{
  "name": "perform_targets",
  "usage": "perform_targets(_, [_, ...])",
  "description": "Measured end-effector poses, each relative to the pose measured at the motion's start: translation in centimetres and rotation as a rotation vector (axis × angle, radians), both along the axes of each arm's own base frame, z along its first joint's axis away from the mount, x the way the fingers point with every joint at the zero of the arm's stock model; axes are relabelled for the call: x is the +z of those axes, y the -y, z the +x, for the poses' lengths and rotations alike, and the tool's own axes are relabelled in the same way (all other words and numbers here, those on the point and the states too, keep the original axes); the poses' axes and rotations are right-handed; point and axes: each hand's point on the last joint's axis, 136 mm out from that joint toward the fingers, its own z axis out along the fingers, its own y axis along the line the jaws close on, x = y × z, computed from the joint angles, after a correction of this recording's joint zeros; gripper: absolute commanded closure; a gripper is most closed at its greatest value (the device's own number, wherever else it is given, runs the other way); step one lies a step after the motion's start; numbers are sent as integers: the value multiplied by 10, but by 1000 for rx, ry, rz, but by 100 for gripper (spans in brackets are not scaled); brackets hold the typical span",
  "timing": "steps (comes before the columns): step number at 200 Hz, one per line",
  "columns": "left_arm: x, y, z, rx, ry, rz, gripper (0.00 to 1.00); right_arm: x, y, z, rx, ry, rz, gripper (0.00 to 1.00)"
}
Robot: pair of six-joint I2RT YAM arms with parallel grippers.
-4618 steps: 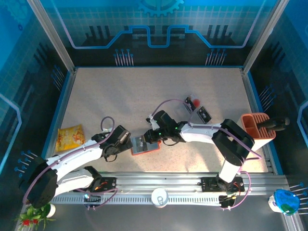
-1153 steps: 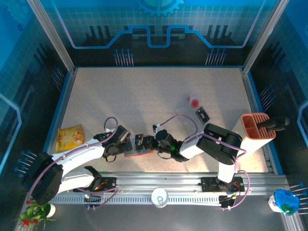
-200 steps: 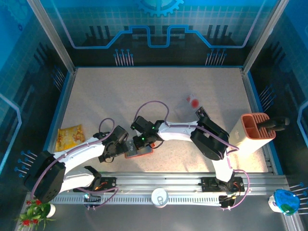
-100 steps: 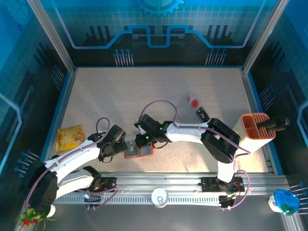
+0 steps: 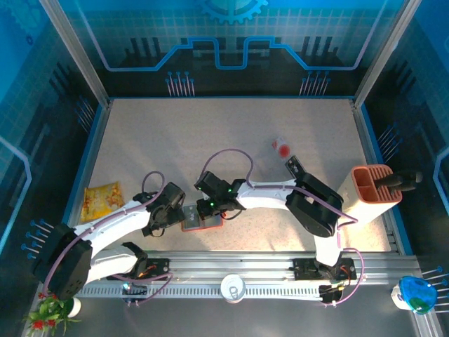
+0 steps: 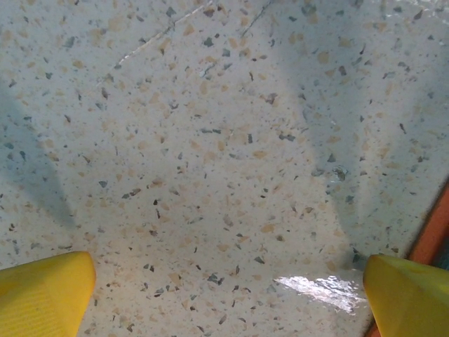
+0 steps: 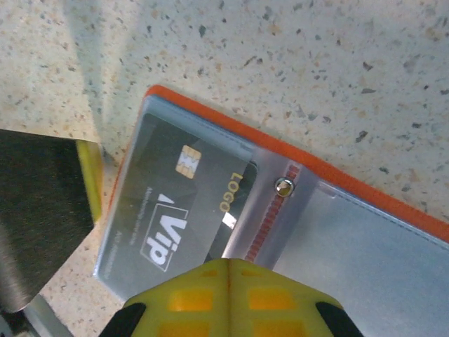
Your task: Put the credit cards into the card holder
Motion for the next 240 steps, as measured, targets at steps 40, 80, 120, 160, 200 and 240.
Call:
perform_targets(40, [0, 1, 2, 0, 9, -5, 1, -5, -7, 2, 16, -4, -10, 100])
perform_targets(80, [0, 2, 2, 1, 8, -10, 1, -4, -10, 1, 33, 4, -15, 99])
perform_targets(120, [6, 6, 5, -19, 34, -38, 1, 12, 4, 0, 27, 41, -7, 99])
perform_targets(160, [24, 14, 15, -34, 105, -86, 1, 19, 19, 3, 17, 68, -2, 99])
perform_targets(200, [34, 23, 25, -57, 140, -118, 1, -5, 44, 5, -17, 46, -59, 99])
perform_targets(240, [32, 30, 29, -86, 132, -136, 1, -14, 53, 9, -29, 42, -54, 100])
